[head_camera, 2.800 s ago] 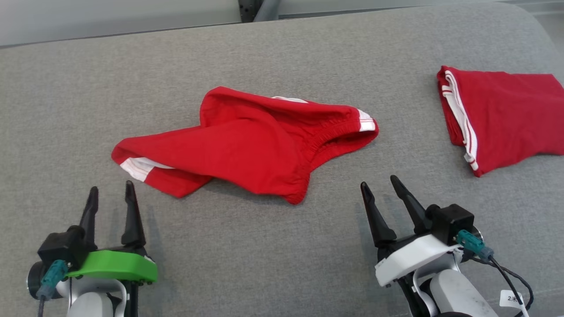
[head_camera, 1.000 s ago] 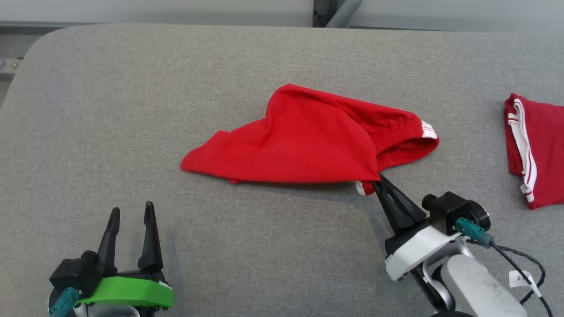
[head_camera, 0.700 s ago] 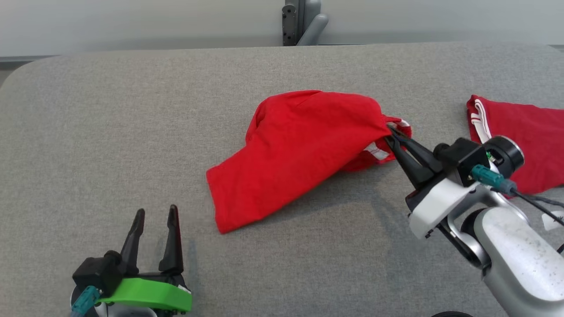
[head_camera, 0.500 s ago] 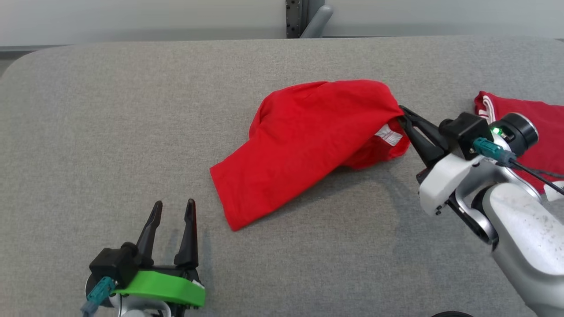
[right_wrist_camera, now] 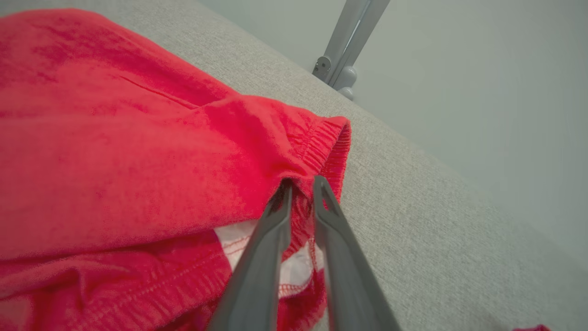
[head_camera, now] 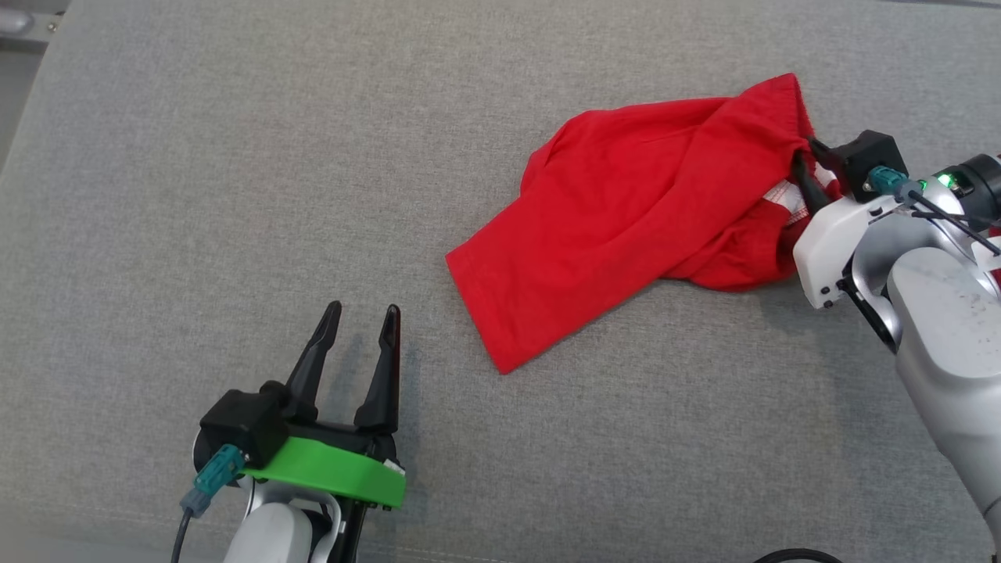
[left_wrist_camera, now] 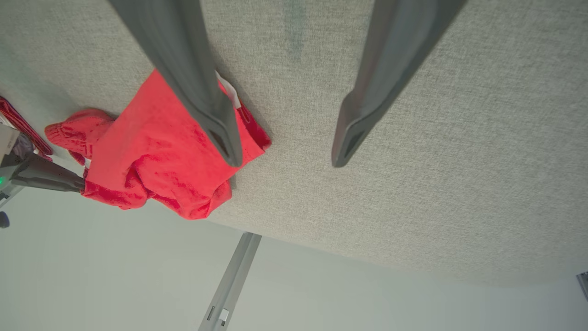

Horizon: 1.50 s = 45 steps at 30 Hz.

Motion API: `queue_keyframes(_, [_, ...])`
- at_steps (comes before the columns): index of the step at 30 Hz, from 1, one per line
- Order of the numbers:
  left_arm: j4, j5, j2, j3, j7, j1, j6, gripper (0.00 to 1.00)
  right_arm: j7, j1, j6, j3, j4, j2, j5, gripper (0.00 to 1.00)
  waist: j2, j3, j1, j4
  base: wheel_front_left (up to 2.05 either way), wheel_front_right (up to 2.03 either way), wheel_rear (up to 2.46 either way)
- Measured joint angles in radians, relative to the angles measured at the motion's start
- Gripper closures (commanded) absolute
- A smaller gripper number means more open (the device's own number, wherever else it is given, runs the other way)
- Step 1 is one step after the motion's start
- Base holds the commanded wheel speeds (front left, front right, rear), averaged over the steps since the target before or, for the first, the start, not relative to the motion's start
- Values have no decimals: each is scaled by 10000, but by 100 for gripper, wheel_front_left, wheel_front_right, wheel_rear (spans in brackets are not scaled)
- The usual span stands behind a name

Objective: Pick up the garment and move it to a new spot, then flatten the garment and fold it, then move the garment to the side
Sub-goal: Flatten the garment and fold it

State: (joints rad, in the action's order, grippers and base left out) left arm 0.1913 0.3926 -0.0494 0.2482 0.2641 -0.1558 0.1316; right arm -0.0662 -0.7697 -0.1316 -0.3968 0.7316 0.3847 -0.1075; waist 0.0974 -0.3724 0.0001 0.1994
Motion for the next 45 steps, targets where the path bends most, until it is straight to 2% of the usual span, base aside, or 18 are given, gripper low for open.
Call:
queue_keyframes(5, [-17,-88,6,-61,0,35,0,0,-1356,120,0,614,786,-431,144,0,0,-130,0,15,0,0,0])
queue_keyframes(9, [4,-240,10,-249,0,249,0,0,-1839,715,2,1200,736,-754,98,0,-1,-35,0,-226,0,0,0])
queue_keyframes(12, [61,-303,6,-393,2,435,0,0,-1910,1392,0,1561,171,-1076,44,0,0,134,0,-496,0,0,0])
queue_keyframes(16, [119,-362,8,-546,0,675,0,0,-1925,2562,2,2301,-1517,-1476,-29,0,1,497,0,-964,0,0,0])
queue_keyframes(25, [278,-487,6,-732,0,1219,0,0,-1952,4902,2,2920,-3931,-2414,150,0,2,1458,-1,-2003,0,0,0])
queue_keyframes(35, [493,-692,6,-821,0,1596,0,0,-1952,6171,2,3122,-4681,-3024,255,0,3,2072,-1,-2996,0,0,0])
queue_keyframes(45, [1398,-382,10,-458,0,1039,0,0,-1950,5930,2,3012,-4763,-3147,249,0,2,1410,-1,-3273,0,0,0])
